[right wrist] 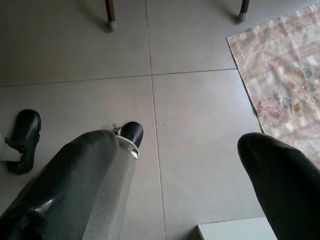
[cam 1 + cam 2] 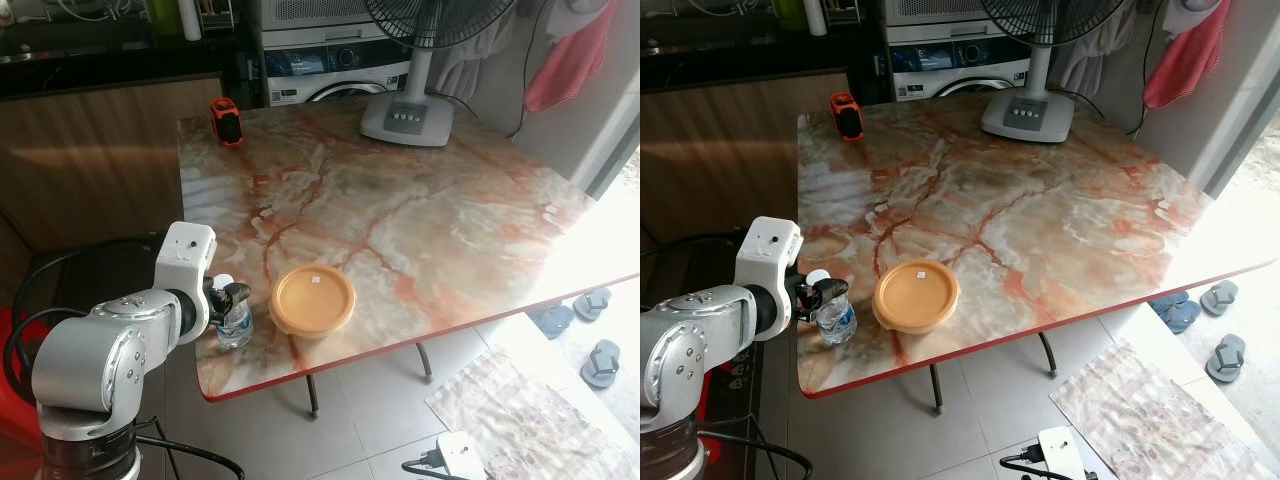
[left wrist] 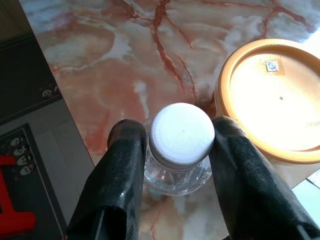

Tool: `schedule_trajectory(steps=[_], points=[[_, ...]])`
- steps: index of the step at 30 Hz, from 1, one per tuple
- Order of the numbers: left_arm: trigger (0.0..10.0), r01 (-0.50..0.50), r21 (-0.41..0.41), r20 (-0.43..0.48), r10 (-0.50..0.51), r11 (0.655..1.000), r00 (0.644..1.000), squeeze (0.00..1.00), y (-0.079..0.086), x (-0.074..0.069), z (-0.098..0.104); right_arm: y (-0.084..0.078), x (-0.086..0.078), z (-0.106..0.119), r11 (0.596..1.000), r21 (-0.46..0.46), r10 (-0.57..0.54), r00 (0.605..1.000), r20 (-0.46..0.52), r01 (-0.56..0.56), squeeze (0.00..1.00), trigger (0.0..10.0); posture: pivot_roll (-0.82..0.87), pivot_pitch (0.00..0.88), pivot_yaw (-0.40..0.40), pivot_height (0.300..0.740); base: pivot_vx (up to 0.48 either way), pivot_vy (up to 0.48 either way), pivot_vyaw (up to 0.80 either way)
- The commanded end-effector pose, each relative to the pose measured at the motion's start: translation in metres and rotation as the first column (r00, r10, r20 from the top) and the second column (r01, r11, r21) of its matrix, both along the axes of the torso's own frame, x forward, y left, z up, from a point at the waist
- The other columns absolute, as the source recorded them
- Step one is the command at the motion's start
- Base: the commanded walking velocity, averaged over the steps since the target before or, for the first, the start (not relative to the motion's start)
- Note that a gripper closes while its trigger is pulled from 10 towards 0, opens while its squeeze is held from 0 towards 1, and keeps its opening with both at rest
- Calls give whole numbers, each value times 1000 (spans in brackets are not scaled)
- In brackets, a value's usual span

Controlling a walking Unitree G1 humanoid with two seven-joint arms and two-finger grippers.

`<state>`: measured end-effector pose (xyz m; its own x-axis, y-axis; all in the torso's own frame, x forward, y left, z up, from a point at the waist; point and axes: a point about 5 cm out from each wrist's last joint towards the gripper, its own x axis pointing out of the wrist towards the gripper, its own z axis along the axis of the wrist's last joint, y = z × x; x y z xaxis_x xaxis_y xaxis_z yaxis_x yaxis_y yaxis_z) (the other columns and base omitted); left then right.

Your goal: Restocking fridge

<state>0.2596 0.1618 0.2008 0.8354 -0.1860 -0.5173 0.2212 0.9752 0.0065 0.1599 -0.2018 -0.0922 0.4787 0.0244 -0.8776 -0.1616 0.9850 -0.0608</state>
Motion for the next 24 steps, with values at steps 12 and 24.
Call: schedule_trajectory(steps=[12, 24], points=[[0, -6, 7, -17, 6, 1000, 1000, 0, 2, -2, -4, -2, 0, 0, 1000, -6, 5, 1000, -5, -5, 0, 10000, 120, 0, -34, 740, 0, 0, 0], [0, -84, 74, 47, 81, 994, 996, 0, 18, 3, 6, -2, 0, 0, 1000, -7, 9, 1000, -5, -9, 0, 10000, 121, 0, -36, 740, 0, 0, 0]])
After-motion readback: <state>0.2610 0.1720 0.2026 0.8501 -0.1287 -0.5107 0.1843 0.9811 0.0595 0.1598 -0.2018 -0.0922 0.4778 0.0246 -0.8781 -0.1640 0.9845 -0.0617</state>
